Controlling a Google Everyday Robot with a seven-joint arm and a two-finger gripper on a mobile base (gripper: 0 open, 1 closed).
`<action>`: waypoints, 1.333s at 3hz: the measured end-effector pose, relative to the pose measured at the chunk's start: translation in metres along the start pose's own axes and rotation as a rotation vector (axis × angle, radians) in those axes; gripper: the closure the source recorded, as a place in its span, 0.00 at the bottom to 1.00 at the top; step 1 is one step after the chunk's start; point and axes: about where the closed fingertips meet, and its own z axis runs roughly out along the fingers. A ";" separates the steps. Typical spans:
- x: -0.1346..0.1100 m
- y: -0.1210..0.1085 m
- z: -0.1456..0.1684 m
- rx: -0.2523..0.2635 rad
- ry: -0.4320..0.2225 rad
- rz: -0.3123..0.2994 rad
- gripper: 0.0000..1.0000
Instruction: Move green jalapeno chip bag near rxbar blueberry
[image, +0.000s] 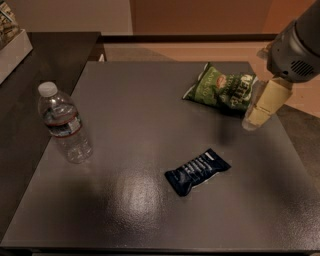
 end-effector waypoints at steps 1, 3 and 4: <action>-0.004 -0.033 0.025 0.020 -0.045 0.031 0.00; -0.009 -0.084 0.088 -0.036 -0.082 0.110 0.00; -0.009 -0.099 0.111 -0.056 -0.081 0.149 0.00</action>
Offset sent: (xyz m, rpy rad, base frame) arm 0.1250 -0.0048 -0.0561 0.1520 0.0291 -0.0509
